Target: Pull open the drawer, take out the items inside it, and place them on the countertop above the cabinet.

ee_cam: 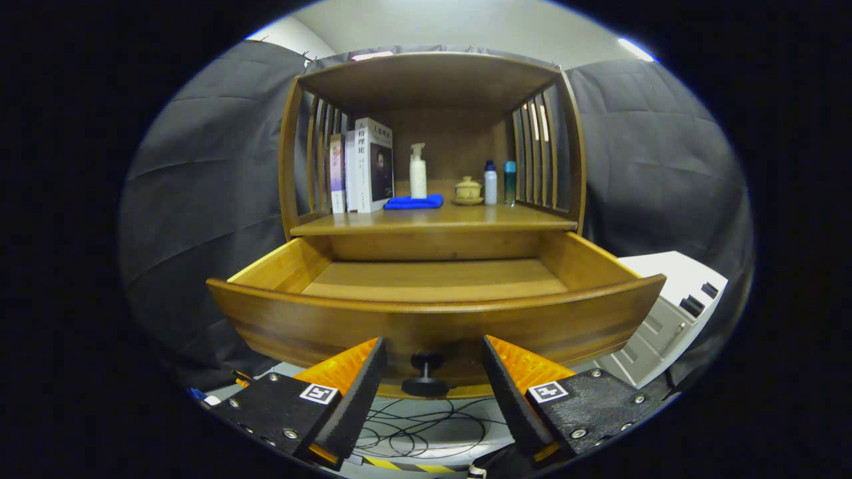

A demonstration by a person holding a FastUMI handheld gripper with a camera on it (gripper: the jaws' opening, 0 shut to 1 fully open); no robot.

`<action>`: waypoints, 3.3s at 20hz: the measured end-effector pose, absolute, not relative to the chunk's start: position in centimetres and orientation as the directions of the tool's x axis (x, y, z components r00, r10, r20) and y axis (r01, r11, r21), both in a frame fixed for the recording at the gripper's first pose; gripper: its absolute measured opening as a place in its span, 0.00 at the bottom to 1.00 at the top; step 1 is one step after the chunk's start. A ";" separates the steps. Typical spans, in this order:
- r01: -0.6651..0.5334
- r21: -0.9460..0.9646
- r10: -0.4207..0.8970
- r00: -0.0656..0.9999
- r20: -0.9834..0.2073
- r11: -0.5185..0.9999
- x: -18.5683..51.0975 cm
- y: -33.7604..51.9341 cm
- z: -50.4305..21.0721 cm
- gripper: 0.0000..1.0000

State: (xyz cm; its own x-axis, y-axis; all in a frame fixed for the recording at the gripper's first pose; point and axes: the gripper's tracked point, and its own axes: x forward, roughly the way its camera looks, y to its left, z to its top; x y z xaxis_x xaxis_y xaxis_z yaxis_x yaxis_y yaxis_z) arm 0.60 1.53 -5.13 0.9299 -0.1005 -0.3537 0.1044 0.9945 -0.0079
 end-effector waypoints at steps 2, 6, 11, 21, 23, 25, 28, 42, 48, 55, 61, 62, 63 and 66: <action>0.112 -0.054 -0.123 0.938 -0.325 0.992 1.6 1.5 -3.1 0.92; 0.142 -0.079 -0.161 0.922 -0.351 0.987 4.0 1.1 -1.7 0.93; 0.180 -0.062 -0.189 0.892 -0.410 0.982 8.0 0.4 -1.3 0.94; 0.202 -0.033 -0.170 0.715 -0.679 0.979 13.3 0.8 -8.1 0.94; 0.208 -0.007 -0.151 0.686 -0.712 0.978 13.6 1.0 -9.1 0.94; 0.206 0.006 -0.132 0.650 -0.748 0.978 14.0 1.6 -10.5 0.94; 0.203 0.013 -0.109 0.576 -0.810 0.979 13.7 1.9 -12.8 0.94; 0.218 0.028 -0.041 0.306 -0.951 0.976 11.3 2.7 -17.0 0.92; 0.205 0.017 -0.049 0.317 -0.947 0.979 11.5 2.7 -16.7 0.90; 0.213 0.054 -0.034 0.390 -0.920 0.976 12.7 3.3 -16.6 0.57; 0.198 0.131 0.013 0.504 -0.864 0.971 14.1 3.9 -15.2 0.52; 0.191 0.132 0.012 0.526 -0.850 0.973 14.5 3.9 -15.3 0.52; 0.185 0.133 0.010 0.546 -0.838 0.974 14.5 3.9 -14.7 0.52; 0.171 0.139 0.005 0.615 -0.788 0.976 15.0 4.1 -13.1 0.52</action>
